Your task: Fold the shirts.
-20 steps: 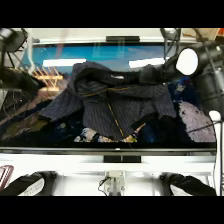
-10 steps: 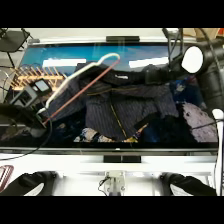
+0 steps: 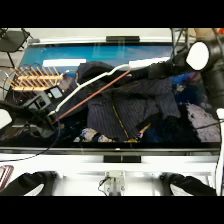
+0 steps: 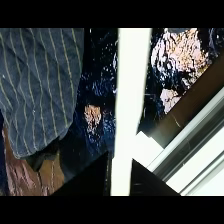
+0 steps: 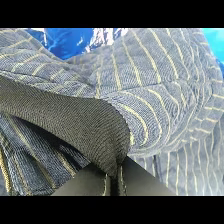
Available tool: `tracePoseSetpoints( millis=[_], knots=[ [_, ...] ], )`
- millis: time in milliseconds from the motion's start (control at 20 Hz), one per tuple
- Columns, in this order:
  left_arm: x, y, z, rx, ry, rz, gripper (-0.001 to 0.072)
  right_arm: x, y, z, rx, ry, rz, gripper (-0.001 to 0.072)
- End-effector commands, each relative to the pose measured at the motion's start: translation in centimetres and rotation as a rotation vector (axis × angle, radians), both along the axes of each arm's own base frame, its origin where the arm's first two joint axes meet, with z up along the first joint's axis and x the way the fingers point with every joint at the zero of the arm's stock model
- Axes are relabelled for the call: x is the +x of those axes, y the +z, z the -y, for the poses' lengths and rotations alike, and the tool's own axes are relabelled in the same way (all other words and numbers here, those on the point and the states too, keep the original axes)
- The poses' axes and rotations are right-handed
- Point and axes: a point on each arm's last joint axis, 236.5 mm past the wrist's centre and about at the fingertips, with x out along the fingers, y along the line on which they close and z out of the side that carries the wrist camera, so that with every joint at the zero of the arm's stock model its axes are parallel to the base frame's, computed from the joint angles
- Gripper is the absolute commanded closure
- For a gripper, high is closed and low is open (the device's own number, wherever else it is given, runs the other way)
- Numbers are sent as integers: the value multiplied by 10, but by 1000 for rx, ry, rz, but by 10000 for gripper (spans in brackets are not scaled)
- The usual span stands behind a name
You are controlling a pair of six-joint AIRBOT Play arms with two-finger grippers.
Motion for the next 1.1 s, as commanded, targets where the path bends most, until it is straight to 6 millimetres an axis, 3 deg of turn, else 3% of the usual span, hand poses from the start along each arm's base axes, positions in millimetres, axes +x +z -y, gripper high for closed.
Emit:
tracePoseSetpoints(
  millis=[0, 150, 250, 500, 700, 900, 1050],
  knots=[
    [-4, 7, 7, -17, -35, 29, 650, 2, 3, 3, -10, -4, 15, 618],
    [-10, 19, 2, -33, -26, 66, 650, 2, 3, 4, -11, -10, 16, 618],
    [-10, 15, 3, -30, -29, 58, 651, 2, 3, 3, -8, -11, 16, 618],
    [22, -11, 23, -35, -43, 70, 650, 1, 10, 1, -2, 0, 37, 618],
    [56, -26, 49, -39, -109, 103, 651, -2, 39, -28, 33, 117, 147, 618],
    [58, -28, 90, -139, -180, 68, 651, -15, 57, -54, 12, 223, 208, 619],
    [57, -30, 94, -136, -193, 60, 652, -20, 63, -65, -15, 275, 240, 619]
  ],
)
